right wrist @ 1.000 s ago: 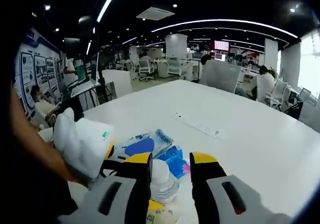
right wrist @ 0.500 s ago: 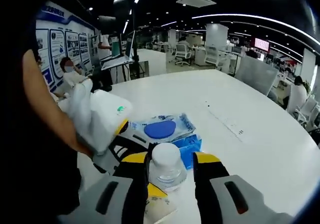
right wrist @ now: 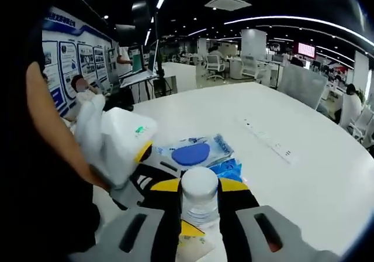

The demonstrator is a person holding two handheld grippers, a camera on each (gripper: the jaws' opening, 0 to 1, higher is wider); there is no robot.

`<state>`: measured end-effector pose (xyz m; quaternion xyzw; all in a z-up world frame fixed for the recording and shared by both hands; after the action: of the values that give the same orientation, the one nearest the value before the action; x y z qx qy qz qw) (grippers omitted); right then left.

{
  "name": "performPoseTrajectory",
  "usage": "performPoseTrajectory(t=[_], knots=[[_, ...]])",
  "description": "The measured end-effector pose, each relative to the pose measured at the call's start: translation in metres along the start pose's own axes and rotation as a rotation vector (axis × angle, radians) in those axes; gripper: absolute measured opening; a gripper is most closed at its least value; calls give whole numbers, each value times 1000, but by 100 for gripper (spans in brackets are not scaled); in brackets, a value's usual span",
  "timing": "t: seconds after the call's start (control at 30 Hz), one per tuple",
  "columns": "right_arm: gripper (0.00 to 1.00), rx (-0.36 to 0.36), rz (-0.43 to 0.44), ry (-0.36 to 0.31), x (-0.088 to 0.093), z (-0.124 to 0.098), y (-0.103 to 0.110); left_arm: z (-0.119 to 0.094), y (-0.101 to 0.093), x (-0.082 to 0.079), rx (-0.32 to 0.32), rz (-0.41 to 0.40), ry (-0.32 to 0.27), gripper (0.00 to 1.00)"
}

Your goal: Arrange the tabletop items into an orderly group along one side of the table until the central work area is clear of visible clutter.

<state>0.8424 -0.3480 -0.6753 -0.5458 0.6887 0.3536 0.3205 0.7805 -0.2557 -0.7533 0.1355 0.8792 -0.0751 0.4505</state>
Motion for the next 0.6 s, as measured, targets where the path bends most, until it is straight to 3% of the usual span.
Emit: performPoseTrajectory(t=[0.17, 0.6], knots=[[17, 16, 58, 1, -3, 1, -2, -2, 2, -1, 20, 13, 2, 40], [17, 82, 86, -54, -33, -4, 3, -16, 20, -19, 54, 63, -69, 39]])
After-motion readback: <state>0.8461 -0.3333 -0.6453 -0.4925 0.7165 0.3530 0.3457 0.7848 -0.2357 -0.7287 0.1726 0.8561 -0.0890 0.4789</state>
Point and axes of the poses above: the point that each gripper's makers call its tool centre point, and the gripper's own axes: z roughly forward along the fingers, y roughly to its left, x roughly out of its underside, the point moved 10 cm from there along -z, roughly backward along the fingers, and after that the axes turned 5 degrees about z, right-handed, at the moved point
